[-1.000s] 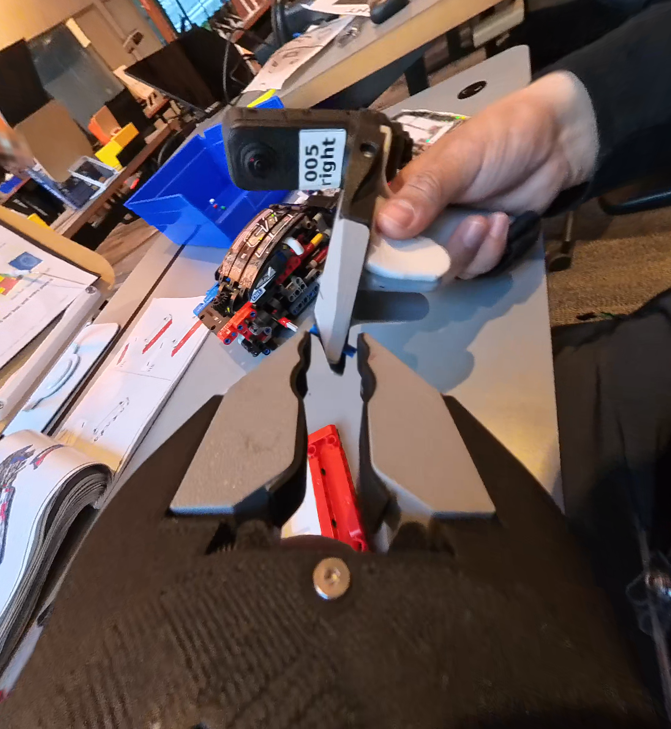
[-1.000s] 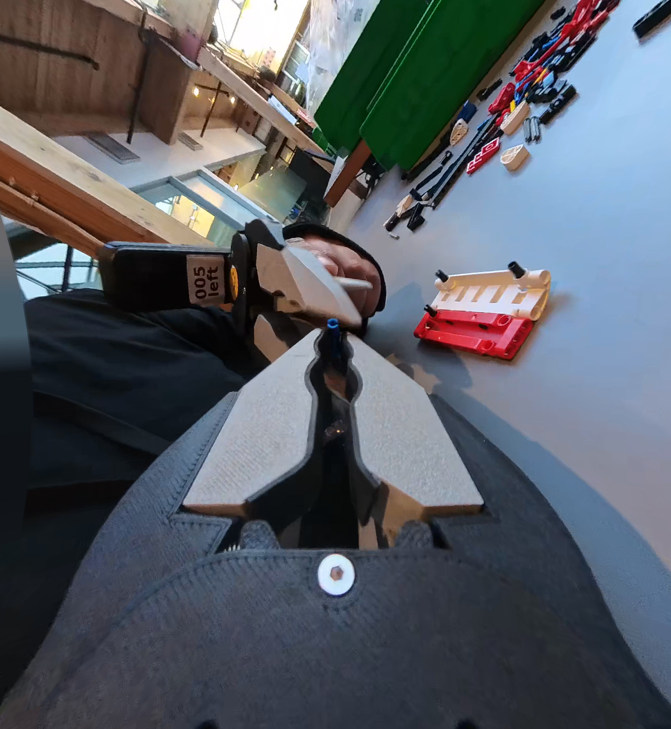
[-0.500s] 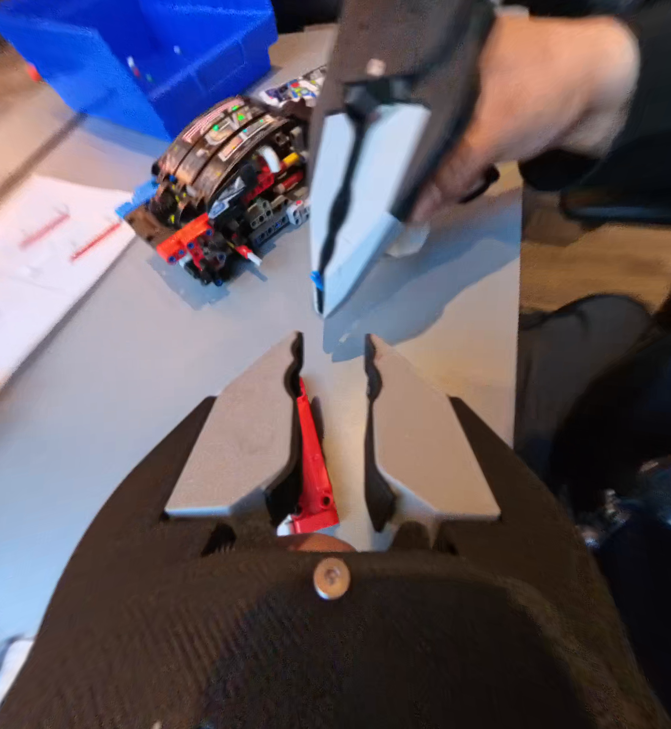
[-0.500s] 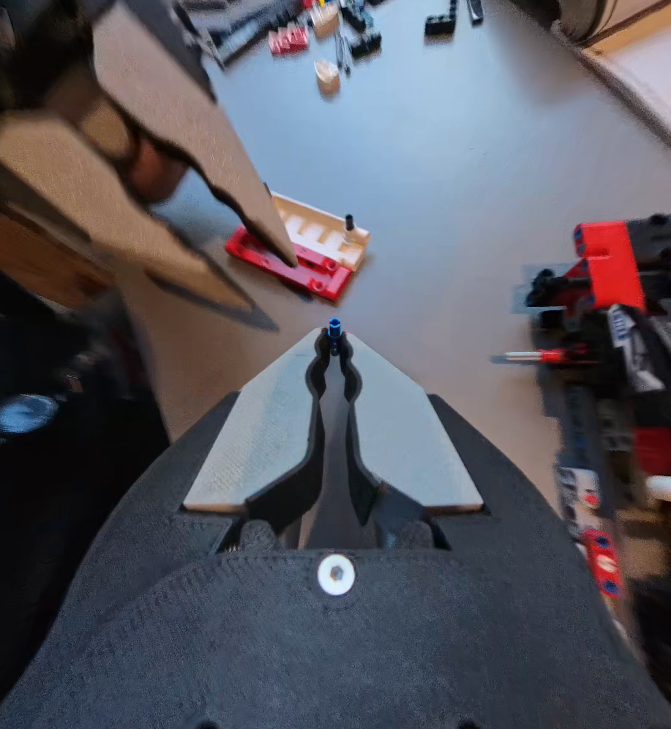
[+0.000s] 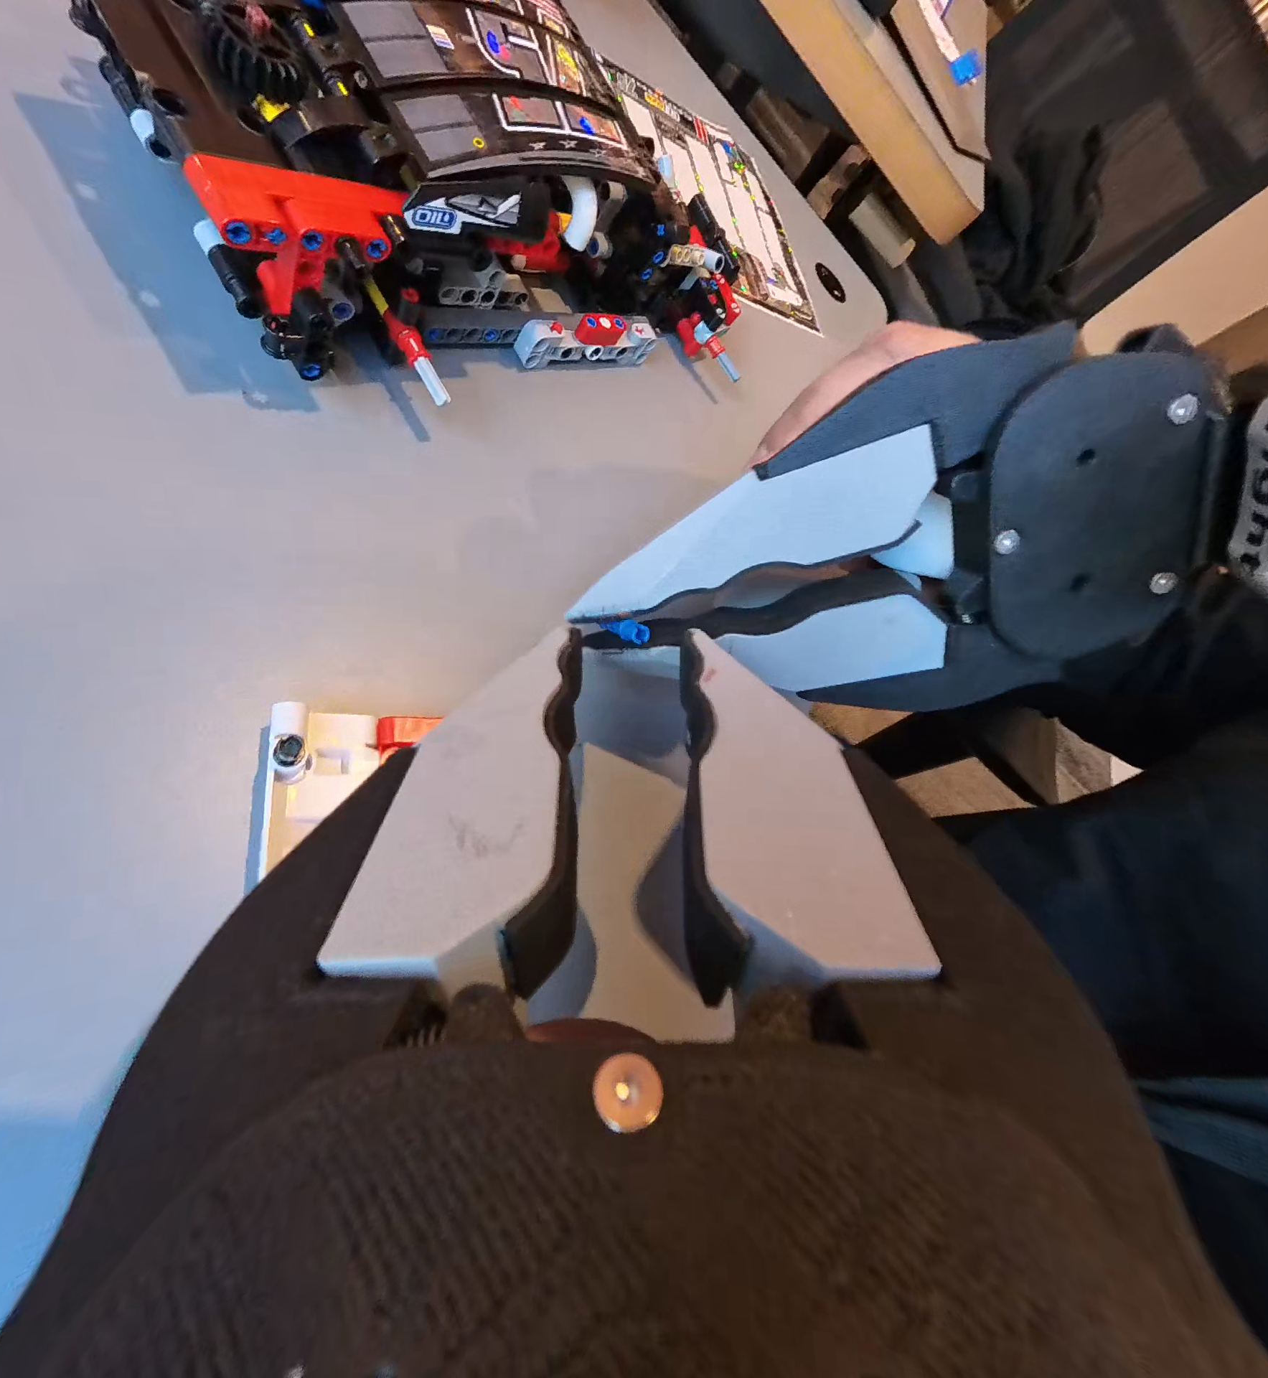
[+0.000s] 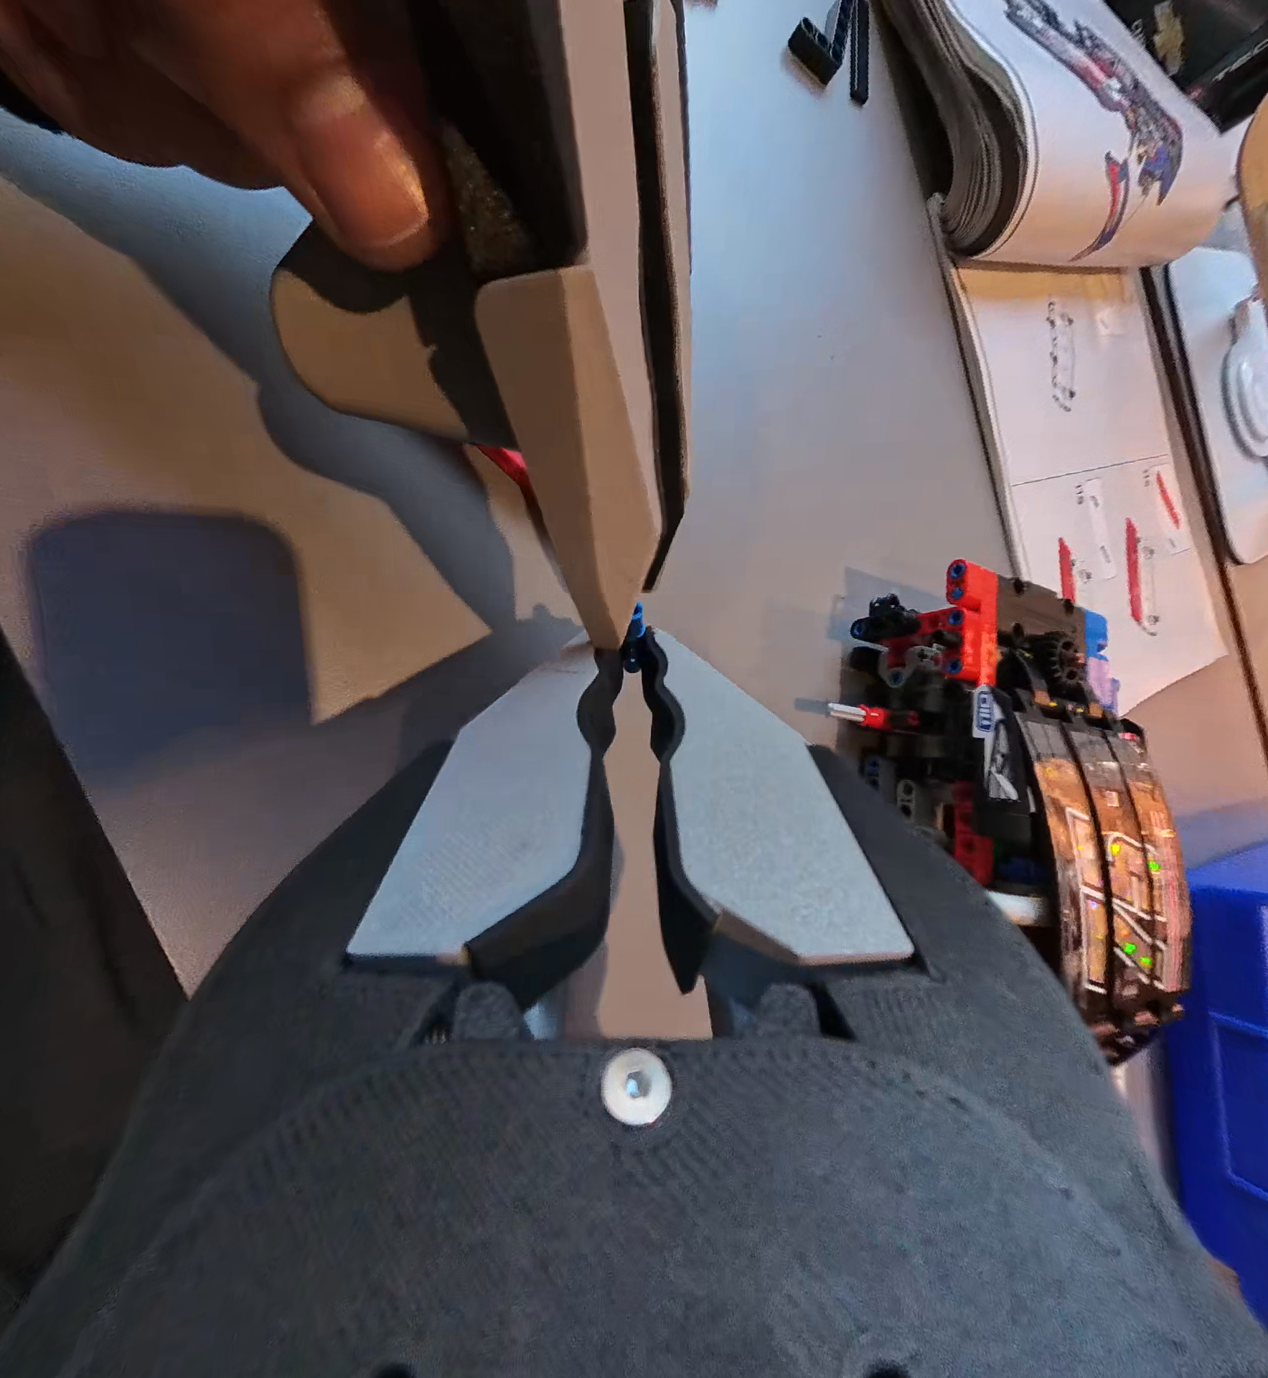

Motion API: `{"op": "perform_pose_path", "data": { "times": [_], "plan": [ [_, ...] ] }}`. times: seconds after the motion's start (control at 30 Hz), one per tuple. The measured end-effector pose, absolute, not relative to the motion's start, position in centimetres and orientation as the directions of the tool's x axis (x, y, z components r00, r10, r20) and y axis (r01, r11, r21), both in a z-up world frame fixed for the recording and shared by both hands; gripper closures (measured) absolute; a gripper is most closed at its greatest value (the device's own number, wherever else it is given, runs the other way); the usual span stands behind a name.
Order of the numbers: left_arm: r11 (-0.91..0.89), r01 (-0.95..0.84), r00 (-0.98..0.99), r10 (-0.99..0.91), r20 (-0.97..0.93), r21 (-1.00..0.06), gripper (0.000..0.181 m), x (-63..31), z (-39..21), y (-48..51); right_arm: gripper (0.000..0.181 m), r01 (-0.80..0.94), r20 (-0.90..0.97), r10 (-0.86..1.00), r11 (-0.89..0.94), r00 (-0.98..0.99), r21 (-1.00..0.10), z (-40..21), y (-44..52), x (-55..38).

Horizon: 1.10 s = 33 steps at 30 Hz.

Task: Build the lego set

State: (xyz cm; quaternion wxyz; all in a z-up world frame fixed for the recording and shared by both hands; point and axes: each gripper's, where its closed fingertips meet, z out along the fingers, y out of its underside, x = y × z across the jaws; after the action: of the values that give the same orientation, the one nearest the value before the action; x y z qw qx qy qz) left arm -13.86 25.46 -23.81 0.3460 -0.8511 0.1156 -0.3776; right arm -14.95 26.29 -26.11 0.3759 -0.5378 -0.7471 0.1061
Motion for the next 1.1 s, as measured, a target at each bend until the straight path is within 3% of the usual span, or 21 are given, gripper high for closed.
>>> {"op": "perform_pose_path", "data": {
  "times": [0.07, 0.13, 0.33, 0.5, 0.77, 0.9, 0.97, 1.1],
  "plan": [
    [-0.733, 0.083, 0.669, -0.461, 0.583, -0.675, 0.161, -13.7, -23.6, 25.3, 0.179, 0.715, 0.489, 0.860, 0.434, -0.147, -0.548, -25.8, 26.3, -15.0],
    [-0.725, 0.098, 0.653, -0.470, 0.594, -0.681, 0.177, -13.7, -23.3, 25.3, 0.179, 0.694, 0.497, 0.853, 0.455, -0.160, -0.558, -25.7, 25.9, -15.1],
    [-0.690, 0.125, 0.658, -0.479, 0.581, -0.712, 0.179, -14.5, -22.5, 25.2, 0.179, 0.608, 0.319, 0.938, 0.334, -0.137, -0.720, -24.7, 25.2, -15.3],
    [-0.687, 0.055, 0.715, -0.479, 0.509, -0.725, 0.180, -15.2, -23.4, 25.0, 0.179, 0.593, 0.188, 0.969, 0.246, -0.159, -0.767, -25.0, 24.8, -15.4],
    [-0.715, 0.082, 0.696, -0.458, 0.554, -0.694, 0.160, -15.7, -23.3, 24.9, 0.179, 0.574, 0.213, 0.963, 0.270, -0.166, -0.773, -24.9, 25.0, -15.3],
    [-0.740, 0.116, 0.624, -0.464, 0.628, -0.662, 0.166, -14.9, -23.0, 24.4, 0.179, 0.534, 0.265, 0.945, 0.328, -0.193, -0.779, -24.2, 24.2, -15.6],
    [-0.746, 0.117, 0.590, -0.479, 0.650, -0.656, 0.178, -14.4, -22.9, 24.1, 0.179, 0.530, 0.283, 0.938, 0.346, -0.200, -0.774, -24.2, 24.1, -15.6],
    [-0.711, 0.119, 0.566, -0.525, 0.635, -0.693, 0.179, -14.3, -22.1, 23.9, 0.178, 0.476, 0.237, 0.948, 0.312, -0.212, -0.823, -23.2, 23.7, -15.5]
  ]
}}
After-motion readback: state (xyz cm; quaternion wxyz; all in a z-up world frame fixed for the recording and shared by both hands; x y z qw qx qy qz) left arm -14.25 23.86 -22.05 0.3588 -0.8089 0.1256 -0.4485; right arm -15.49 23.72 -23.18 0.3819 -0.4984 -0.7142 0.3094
